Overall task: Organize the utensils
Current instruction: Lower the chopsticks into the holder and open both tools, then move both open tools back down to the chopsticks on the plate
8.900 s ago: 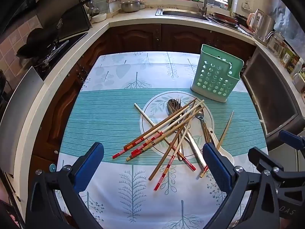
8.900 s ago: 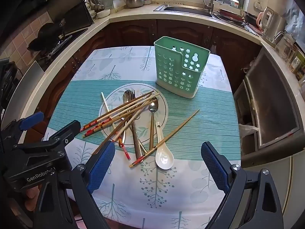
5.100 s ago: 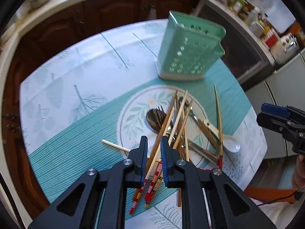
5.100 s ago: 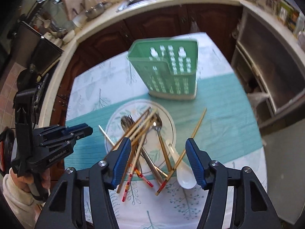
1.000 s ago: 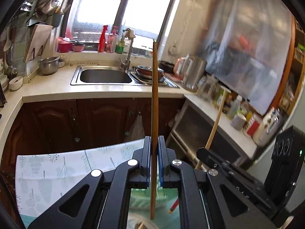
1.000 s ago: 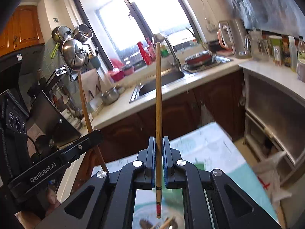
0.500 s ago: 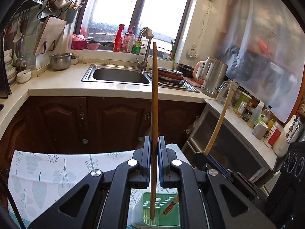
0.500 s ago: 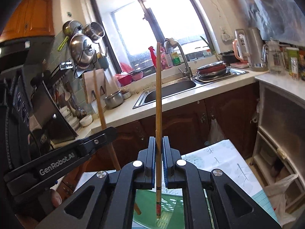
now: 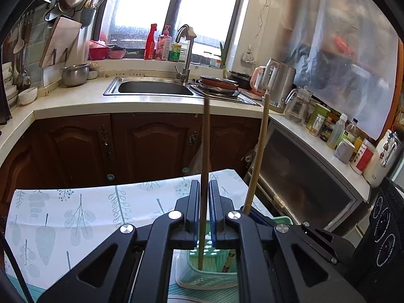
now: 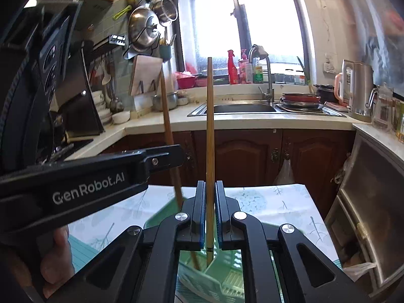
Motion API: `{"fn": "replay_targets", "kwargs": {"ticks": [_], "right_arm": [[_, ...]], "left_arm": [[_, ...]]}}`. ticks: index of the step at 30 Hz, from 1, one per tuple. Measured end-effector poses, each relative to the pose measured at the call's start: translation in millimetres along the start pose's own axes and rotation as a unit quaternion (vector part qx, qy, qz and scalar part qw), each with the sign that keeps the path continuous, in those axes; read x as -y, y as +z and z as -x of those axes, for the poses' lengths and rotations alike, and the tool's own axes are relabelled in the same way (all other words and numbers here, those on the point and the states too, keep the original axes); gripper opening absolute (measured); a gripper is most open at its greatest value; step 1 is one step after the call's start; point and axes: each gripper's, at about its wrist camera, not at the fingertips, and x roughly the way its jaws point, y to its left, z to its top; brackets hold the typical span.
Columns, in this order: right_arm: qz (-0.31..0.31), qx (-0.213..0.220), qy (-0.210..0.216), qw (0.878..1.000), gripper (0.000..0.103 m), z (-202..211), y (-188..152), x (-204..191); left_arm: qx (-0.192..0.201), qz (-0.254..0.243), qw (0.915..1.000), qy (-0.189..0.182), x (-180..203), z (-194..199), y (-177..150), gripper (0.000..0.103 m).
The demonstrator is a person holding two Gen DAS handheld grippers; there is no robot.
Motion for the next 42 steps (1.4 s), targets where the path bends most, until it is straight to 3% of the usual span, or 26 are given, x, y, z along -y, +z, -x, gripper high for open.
{"fn": "replay_targets", "kwargs": {"ticks": [6, 9, 12, 17, 30, 34, 42], "right_arm": [[-0.002, -0.018, 0.004, 1.0, 0.008, 7.2, -23.3, -5.6], [-0.004, -0.024, 0.01, 1.0, 0.015, 11.7, -28.6, -6.4], [-0.002, -0.021, 0.015, 1.0, 0.021, 25.8, -26.8, -9.7], [0.011, -0.024, 0.018, 0.999, 0.024, 34.2, -15.5, -25.1], [0.007, -0.032, 0.006, 0.999, 0.024, 33.4, 70.7, -75.8], [0.019, -0.031, 0.003, 0.999, 0.031, 28.1, 99.1, -101.5], [0.031, -0.018, 0.022, 0.999, 0.035, 28.9, 147.0, -160.0]], "left_arm": [[-0.022, -0.005, 0.9997, -0.004, 1.7, 7.4, -8.4, 0.011], [-0.03, -0.005, 0.9995, -0.005, 1.9, 14.5, -10.3, 0.013], [-0.04, 0.0, 0.9992, -0.007, 1.5, 23.0, -12.1, 0.02], [-0.052, 0.01, 0.9986, -0.01, -2.2, 41.9, -17.1, 0.022], [-0.019, 0.066, 0.9976, 0.0, -42.2, 108.8, -3.6, 0.034], [-0.012, 0.083, 0.9964, 0.005, -60.3, 127.5, -0.2, 0.036], [-0.016, 0.119, 0.9927, 0.01, -100.6, 163.9, 2.3, 0.039]]}}
